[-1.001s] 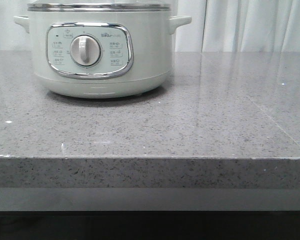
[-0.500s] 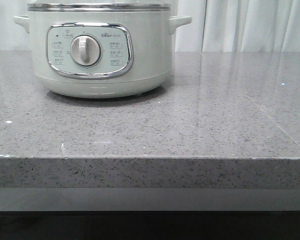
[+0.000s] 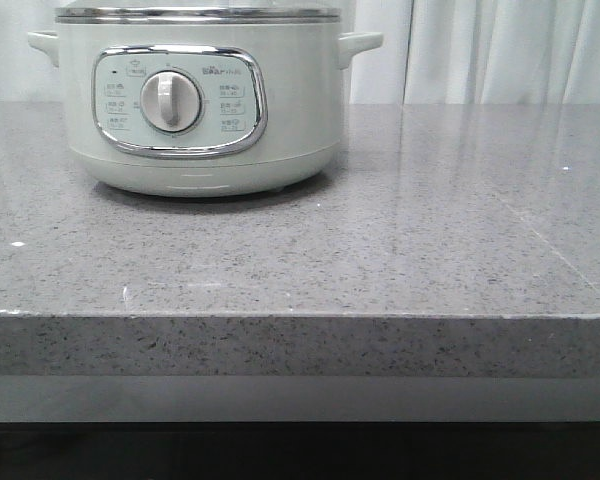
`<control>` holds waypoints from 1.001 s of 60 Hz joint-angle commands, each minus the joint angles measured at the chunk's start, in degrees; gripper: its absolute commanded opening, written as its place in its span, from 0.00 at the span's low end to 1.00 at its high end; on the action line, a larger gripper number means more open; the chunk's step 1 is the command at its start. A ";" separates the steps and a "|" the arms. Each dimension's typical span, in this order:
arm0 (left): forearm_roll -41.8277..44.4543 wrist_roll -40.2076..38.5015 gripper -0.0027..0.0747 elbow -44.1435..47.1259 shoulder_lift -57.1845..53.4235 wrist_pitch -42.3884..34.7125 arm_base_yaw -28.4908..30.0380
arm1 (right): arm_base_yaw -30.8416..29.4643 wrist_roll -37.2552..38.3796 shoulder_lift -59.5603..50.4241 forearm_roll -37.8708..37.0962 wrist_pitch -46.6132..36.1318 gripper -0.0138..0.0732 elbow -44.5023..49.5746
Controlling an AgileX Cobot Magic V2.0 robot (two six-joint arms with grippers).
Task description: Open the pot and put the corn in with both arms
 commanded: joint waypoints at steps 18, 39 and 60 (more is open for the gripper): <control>-0.42 -0.07 0.01 0.23 -1.06 -4.76 -0.20 | -0.29 0.97 -1.38 -2.53 -9.39 0.08 0.02; -0.42 -0.07 0.01 0.23 -1.06 -4.76 -0.20 | -4.96 6.63 -1.38 -7.25 -12.05 0.08 0.02; -0.42 -0.07 0.01 0.23 -1.06 -4.76 -0.20 | -6.31 6.63 -1.38 -7.25 -12.05 0.08 0.02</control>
